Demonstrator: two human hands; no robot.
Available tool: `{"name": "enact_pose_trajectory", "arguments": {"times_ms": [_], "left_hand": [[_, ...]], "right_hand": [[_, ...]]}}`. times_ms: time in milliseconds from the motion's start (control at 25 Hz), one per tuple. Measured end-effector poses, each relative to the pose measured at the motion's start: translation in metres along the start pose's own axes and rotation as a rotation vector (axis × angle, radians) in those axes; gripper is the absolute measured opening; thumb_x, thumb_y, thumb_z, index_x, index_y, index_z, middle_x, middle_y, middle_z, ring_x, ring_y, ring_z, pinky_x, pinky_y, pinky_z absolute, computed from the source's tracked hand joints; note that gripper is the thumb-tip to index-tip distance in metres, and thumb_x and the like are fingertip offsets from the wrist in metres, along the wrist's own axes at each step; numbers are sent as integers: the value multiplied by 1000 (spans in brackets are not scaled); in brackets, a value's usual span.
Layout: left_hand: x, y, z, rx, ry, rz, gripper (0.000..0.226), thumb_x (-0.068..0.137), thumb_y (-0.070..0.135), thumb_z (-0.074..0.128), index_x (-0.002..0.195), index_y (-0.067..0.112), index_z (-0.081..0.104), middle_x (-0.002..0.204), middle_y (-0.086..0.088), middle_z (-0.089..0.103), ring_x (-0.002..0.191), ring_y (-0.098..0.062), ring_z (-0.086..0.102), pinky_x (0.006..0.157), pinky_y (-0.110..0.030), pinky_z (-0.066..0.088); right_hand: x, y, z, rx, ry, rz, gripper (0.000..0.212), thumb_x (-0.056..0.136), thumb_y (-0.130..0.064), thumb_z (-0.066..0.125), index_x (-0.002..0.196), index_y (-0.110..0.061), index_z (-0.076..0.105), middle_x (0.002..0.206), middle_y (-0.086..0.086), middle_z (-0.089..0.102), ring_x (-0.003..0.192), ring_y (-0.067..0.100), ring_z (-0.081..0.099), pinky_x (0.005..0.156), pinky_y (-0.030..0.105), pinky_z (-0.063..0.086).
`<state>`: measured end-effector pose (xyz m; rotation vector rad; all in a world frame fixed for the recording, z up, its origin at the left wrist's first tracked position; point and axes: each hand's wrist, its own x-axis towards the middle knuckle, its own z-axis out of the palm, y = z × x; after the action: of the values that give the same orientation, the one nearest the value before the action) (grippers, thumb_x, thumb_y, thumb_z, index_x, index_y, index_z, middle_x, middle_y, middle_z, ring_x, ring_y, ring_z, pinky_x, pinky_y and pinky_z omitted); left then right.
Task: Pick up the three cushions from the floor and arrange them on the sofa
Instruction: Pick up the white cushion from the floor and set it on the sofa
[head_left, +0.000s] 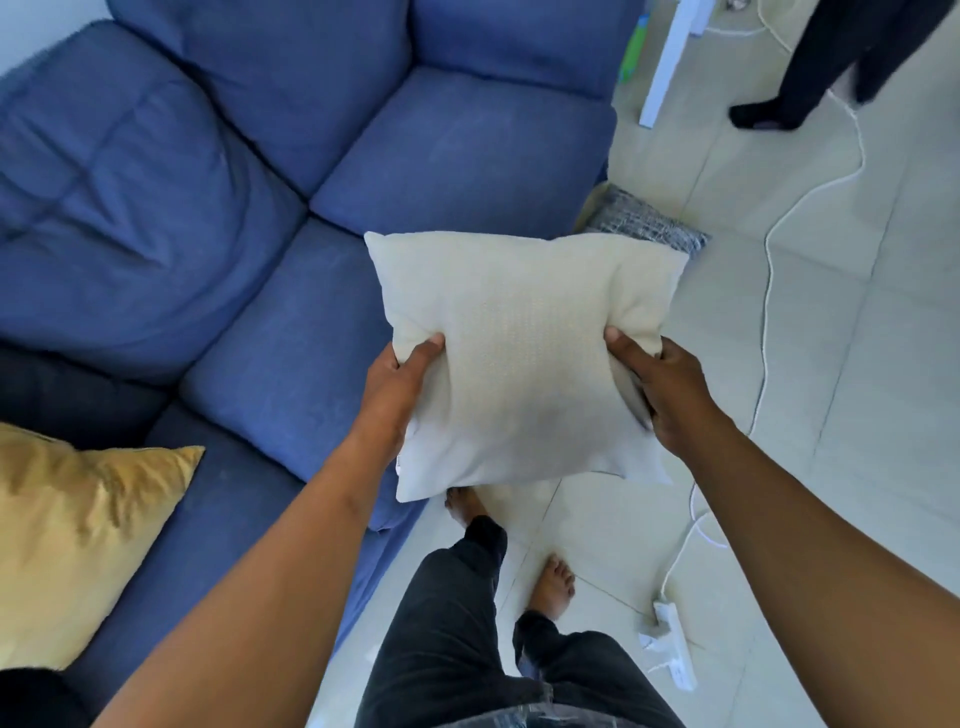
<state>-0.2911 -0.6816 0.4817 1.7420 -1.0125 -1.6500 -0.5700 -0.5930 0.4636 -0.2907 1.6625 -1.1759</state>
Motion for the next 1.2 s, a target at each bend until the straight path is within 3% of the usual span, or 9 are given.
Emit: {"name": "enact_pose_trajectory", "arguments": {"times_ms": [240,680,800,1000,1200], "left_hand": [[40,19,-59,-129,101,-8,32,92,50,76,121,36,73,124,9,79,118,-19,71,109,-46,54],[130,63,-203,-261,324,-32,36,95,44,74,127,28,71,122,9,78,113,-14,71,88,-31,56],[138,61,-238,-271,400,-37,42,91,48,77,127,28,70,123,9,78,114,-15,72,95,-36,57],[143,49,-278,-322,527,-109,44,89,47,78,127,26,70,121,8,79,114,-16,73,101,-42,59],[152,42,-293,-361,609,-212,42,88,38,80,126,24,70,118,3,80,113,-23,75,99,-44,60]], "right_hand": [[34,-56,93,-85,-144,-29,43,85,-31,87,124,-16,75,114,-2,83,107,18,78,104,40,59],[115,-100,309,-247,-329,42,60,74,-50,91,125,-24,73,118,-5,81,110,22,76,105,48,58],[126,-105,358,-292,-402,63,55,77,-47,91,123,-22,73,117,-4,82,110,22,76,107,48,56],[148,-110,432,-419,-547,111,67,68,-52,95,124,-23,73,116,-7,83,114,22,76,111,50,53],[175,-117,489,-582,-666,158,57,70,-38,96,118,-18,75,107,-1,85,102,26,80,100,50,60]]}}
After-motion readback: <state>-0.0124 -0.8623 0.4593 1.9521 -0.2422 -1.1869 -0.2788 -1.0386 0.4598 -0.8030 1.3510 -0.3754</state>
